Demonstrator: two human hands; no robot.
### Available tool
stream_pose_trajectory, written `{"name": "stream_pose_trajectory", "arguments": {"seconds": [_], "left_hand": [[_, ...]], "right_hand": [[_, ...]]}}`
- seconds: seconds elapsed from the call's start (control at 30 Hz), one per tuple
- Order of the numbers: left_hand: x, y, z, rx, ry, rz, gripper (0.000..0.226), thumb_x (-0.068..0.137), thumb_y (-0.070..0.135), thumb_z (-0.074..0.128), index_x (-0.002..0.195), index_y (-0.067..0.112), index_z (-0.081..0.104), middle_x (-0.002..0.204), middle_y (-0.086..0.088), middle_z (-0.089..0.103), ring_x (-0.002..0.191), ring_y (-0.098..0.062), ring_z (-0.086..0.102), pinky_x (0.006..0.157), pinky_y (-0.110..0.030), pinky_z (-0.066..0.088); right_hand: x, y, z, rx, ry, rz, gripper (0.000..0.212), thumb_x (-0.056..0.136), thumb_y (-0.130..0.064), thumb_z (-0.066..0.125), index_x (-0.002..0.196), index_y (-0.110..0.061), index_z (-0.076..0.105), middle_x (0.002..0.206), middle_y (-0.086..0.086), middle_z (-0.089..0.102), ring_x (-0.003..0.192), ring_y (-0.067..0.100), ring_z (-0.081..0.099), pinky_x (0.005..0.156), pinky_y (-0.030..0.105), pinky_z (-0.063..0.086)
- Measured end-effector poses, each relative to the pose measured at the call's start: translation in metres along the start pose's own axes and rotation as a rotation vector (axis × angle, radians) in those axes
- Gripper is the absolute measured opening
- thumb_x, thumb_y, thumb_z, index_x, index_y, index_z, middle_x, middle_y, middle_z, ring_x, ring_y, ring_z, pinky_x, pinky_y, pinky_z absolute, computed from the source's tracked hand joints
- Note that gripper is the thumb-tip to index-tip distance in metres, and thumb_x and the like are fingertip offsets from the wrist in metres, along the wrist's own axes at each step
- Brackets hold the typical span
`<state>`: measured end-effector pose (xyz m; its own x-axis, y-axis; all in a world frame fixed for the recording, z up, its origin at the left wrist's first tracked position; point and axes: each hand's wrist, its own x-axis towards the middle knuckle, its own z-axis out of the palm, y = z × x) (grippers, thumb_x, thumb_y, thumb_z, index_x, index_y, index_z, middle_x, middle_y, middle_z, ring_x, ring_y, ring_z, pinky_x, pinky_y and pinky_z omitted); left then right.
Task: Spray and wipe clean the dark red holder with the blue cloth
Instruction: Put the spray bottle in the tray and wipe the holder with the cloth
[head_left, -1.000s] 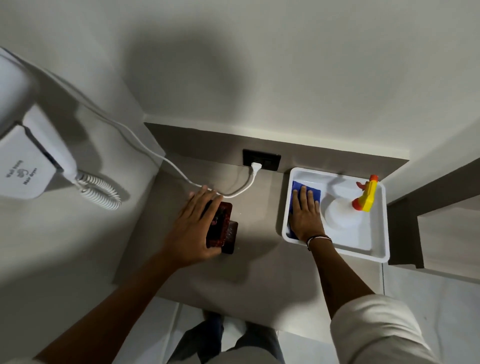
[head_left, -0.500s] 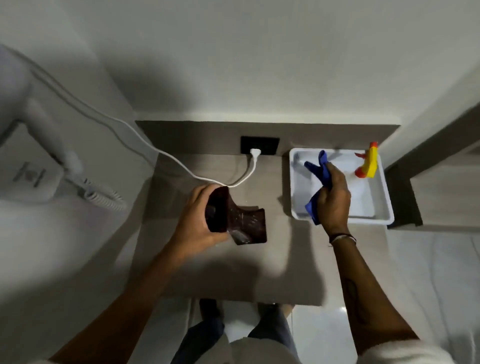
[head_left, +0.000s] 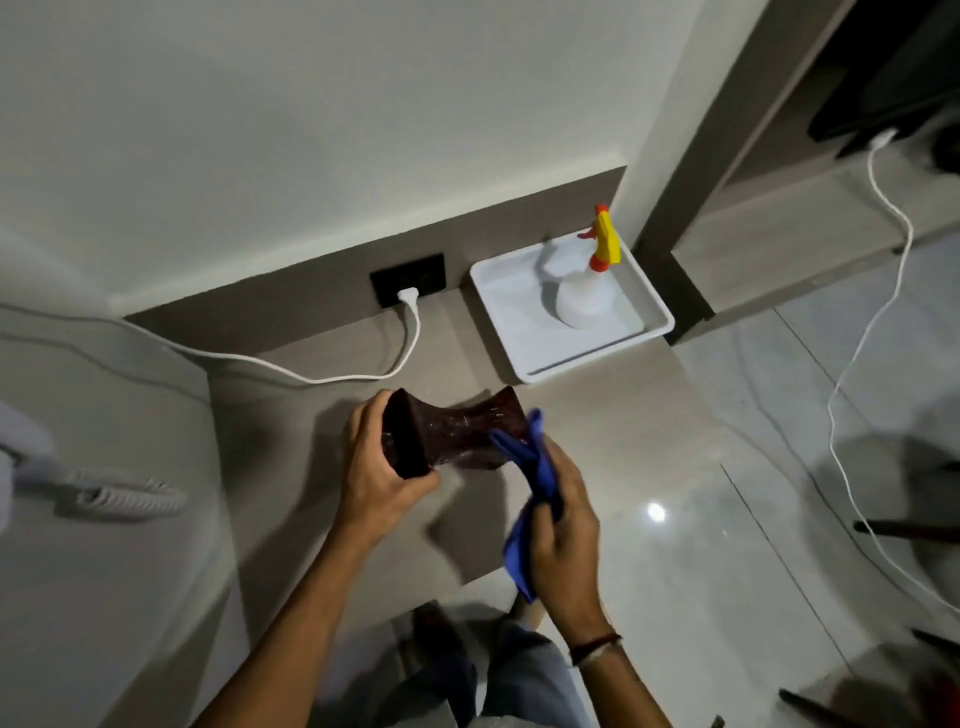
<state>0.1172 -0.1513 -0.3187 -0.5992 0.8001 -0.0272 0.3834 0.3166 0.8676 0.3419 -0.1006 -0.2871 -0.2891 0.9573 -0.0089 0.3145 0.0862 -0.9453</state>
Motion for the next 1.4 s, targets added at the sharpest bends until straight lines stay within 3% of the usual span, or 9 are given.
{"name": "stream_pose_trajectory", "arguments": {"seconds": [0.2, 0.37, 0.7, 0.8, 0.97, 1.03, 1.13, 1.23, 1.4], "left_hand": [[0.001, -0.010, -0.006, 0.033, 0.001, 0.065, 0.101, 0.051, 0.044, 0.085, 0.145, 0.045, 0.047, 0.133, 0.050, 0.040, 0.134, -0.017, 0.052, 0.112, -0.022, 0.041], [0.000, -0.016, -0.009, 0.066, -0.027, -0.009, 0.117, 0.049, 0.044, 0.082, 0.158, 0.025, 0.043, 0.141, 0.020, 0.042, 0.135, -0.017, 0.052, 0.105, 0.000, 0.036], [-0.006, -0.009, -0.018, 0.087, -0.025, 0.009, 0.099, 0.048, 0.043, 0.080, 0.143, 0.042, 0.052, 0.123, 0.036, 0.042, 0.123, 0.026, 0.044, 0.097, 0.007, 0.032], [-0.007, -0.009, -0.013, 0.097, -0.029, -0.048, 0.119, 0.048, 0.048, 0.080, 0.158, 0.017, 0.047, 0.138, 0.023, 0.039, 0.121, 0.016, 0.045, 0.101, 0.007, 0.031], [-0.003, -0.002, -0.016, 0.041, -0.014, 0.040, 0.074, 0.052, 0.040, 0.079, 0.123, 0.048, 0.059, 0.125, 0.032, 0.061, 0.115, 0.010, 0.061, 0.106, -0.017, 0.051], [-0.008, -0.006, -0.021, 0.081, -0.015, 0.024, 0.084, 0.048, 0.043, 0.078, 0.129, 0.045, 0.055, 0.126, 0.044, 0.049, 0.114, 0.017, 0.052, 0.101, 0.002, 0.037], [-0.011, -0.010, -0.018, 0.146, -0.019, -0.050, 0.116, 0.048, 0.050, 0.081, 0.156, 0.026, 0.044, 0.135, 0.032, 0.034, 0.126, 0.007, 0.039, 0.100, 0.010, 0.026], [-0.004, -0.004, -0.015, 0.119, 0.030, -0.123, 0.114, 0.050, 0.053, 0.086, 0.154, 0.026, 0.048, 0.140, 0.022, 0.043, 0.128, 0.001, 0.046, 0.104, 0.004, 0.034], [0.003, 0.015, -0.016, -0.097, 0.167, -0.375, 0.063, 0.059, 0.076, 0.090, 0.113, 0.050, 0.070, 0.117, 0.007, 0.080, 0.113, -0.017, 0.077, 0.103, -0.053, 0.062]], "right_hand": [[0.038, -0.010, 0.064, -0.347, -0.455, -0.447, 0.092, 0.089, 0.022, 0.050, 0.170, -0.009, 0.018, 0.180, 0.007, 0.014, 0.168, 0.024, 0.014, 0.136, 0.037, 0.015], [0.084, 0.033, 0.038, -0.818, -0.518, -0.343, 0.104, 0.090, 0.023, 0.053, 0.170, -0.012, -0.005, 0.179, 0.007, -0.014, 0.167, 0.033, -0.011, 0.136, 0.048, 0.010], [0.061, 0.022, 0.046, -0.570, -0.635, -0.485, 0.095, 0.093, 0.022, 0.042, 0.171, -0.013, 0.001, 0.179, 0.005, -0.012, 0.167, 0.032, -0.010, 0.137, 0.050, 0.007], [0.077, 0.025, 0.031, -0.710, -0.609, -0.324, 0.100, 0.094, 0.022, 0.049, 0.170, -0.013, -0.007, 0.176, 0.003, -0.023, 0.165, 0.032, -0.019, 0.136, 0.050, 0.008], [0.033, 0.001, 0.073, -0.371, -0.727, -0.605, 0.106, 0.087, 0.019, 0.048, 0.171, -0.020, -0.003, 0.181, 0.000, -0.010, 0.168, 0.028, -0.009, 0.136, 0.047, 0.005], [0.053, 0.014, 0.061, -0.491, -0.661, -0.642, 0.101, 0.088, 0.020, 0.047, 0.171, -0.016, 0.003, 0.181, 0.005, -0.003, 0.168, 0.032, -0.005, 0.137, 0.049, 0.009], [0.094, 0.041, 0.026, -0.747, -0.590, -0.419, 0.101, 0.091, 0.020, 0.055, 0.170, -0.012, 0.003, 0.180, 0.008, -0.007, 0.167, 0.036, -0.006, 0.136, 0.048, 0.013], [0.111, 0.050, 0.005, -0.353, -0.480, -0.104, 0.085, 0.091, 0.022, 0.051, 0.167, -0.004, 0.023, 0.176, 0.017, 0.023, 0.162, 0.039, 0.027, 0.134, 0.046, 0.025], [0.109, 0.049, 0.004, 0.291, -0.383, 0.352, 0.080, 0.091, 0.025, 0.033, 0.155, -0.019, 0.052, 0.149, 0.017, 0.064, 0.109, 0.026, 0.069, 0.088, 0.028, 0.062]]}}
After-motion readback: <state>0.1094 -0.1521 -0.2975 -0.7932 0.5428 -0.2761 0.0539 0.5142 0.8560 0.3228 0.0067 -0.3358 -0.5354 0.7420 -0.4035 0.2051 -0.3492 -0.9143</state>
